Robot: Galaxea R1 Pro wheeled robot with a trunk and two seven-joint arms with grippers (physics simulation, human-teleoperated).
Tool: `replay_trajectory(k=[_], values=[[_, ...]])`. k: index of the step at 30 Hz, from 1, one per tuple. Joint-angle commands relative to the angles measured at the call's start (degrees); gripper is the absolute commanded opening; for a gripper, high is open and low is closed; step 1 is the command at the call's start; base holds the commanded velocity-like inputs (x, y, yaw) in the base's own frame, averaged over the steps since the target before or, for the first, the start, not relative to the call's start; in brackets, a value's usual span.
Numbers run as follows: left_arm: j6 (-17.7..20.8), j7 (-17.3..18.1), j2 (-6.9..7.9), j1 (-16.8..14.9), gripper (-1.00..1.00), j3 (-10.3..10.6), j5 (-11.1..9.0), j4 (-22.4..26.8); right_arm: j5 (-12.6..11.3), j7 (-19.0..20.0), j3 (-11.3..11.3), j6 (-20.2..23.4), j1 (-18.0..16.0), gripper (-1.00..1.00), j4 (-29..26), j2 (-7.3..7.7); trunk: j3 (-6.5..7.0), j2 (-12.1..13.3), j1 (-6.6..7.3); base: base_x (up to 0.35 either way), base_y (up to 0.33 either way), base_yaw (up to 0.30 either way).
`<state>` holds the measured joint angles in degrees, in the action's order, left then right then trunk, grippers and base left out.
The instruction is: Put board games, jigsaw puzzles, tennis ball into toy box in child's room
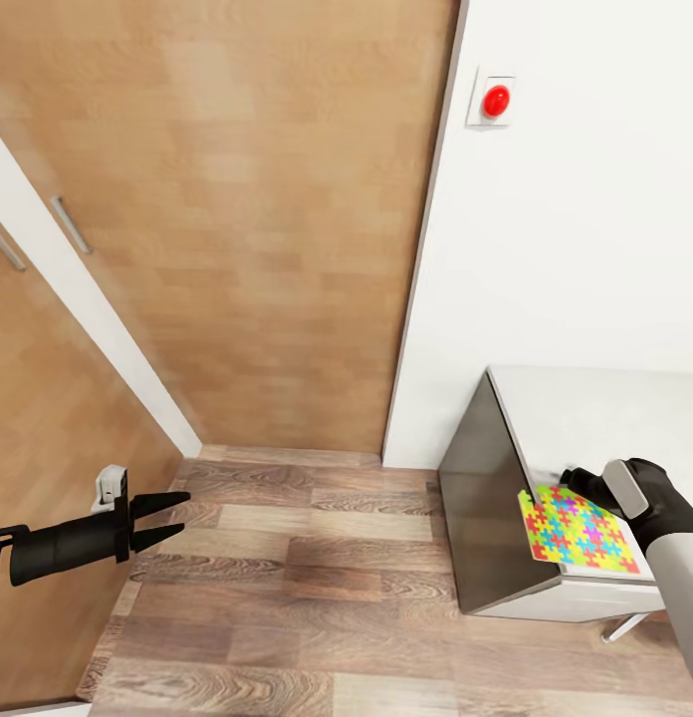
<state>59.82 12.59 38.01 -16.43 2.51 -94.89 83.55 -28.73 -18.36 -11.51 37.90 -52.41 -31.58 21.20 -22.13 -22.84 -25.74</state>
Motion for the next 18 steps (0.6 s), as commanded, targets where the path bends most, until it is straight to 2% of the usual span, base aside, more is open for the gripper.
replay_trajectory(k=[1,18], values=[[0.04,0.59,0.04,-0.09,1.00,0.11,0.49,-0.05,-1.76,-0.36,-0.01,0.07,0.03,1.00,1.71,-0.03,-0.10,-0.08,-0.05,0.000,0.051,0.000],[0.04,0.59,0.02,-0.09,1.00,0.13,0.49,-0.05,-1.76,-0.36,-0.01,0.07,0.03,1.00,1.74,-0.02,-0.10,-0.08,-0.05,0.000,0.053,0.000]])
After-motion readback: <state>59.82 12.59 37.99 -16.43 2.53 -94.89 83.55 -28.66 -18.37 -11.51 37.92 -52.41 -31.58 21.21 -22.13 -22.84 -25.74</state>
